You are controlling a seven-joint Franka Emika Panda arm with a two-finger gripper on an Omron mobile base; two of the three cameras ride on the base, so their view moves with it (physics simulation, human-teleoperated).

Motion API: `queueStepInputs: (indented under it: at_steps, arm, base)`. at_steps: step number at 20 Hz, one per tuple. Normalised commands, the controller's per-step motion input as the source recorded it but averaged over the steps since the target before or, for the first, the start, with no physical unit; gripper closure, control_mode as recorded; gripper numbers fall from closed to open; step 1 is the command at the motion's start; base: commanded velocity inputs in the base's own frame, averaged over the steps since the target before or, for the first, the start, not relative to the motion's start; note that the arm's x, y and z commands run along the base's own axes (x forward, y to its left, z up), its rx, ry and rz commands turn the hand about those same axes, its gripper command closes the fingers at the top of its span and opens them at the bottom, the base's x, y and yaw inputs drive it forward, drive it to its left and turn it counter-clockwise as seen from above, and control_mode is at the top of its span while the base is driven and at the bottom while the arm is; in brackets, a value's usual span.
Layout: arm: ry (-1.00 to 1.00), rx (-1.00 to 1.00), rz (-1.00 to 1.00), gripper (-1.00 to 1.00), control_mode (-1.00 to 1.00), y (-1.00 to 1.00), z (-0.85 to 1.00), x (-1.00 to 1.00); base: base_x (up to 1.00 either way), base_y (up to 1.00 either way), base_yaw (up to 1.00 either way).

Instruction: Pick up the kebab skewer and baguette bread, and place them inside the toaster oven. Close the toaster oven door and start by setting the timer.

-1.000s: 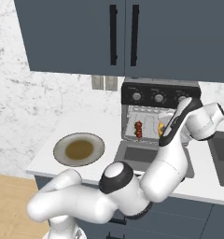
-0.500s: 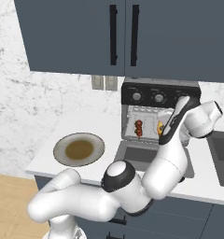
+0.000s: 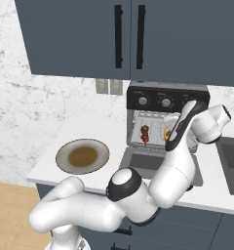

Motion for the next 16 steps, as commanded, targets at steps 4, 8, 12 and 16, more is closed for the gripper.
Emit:
queueStepInputs:
  at_steps: [4, 8, 12, 16]
  arm:
    - [0.0, 0.0, -0.03, -1.0, -1.0, 0.13, -0.12, 0.0]
    - [0.0, 0.0, -0.03, -1.0, -1.0, 0.0, -0.01, 0.0]
    - [0.0, 0.0, -0.03, -1.0, -1.0, 0.0, 0.0, 0.0]
    - [0.0, 0.0, -0.03, -1.0, -1.0, -0.19, 0.11, 0.0]
  base:
    - [0.0, 0.0, 0.0]
    - [0.0, 0.0, 0.0]
    - [0.0, 0.0, 0.0]
    - [0.0, 0.0, 0.0]
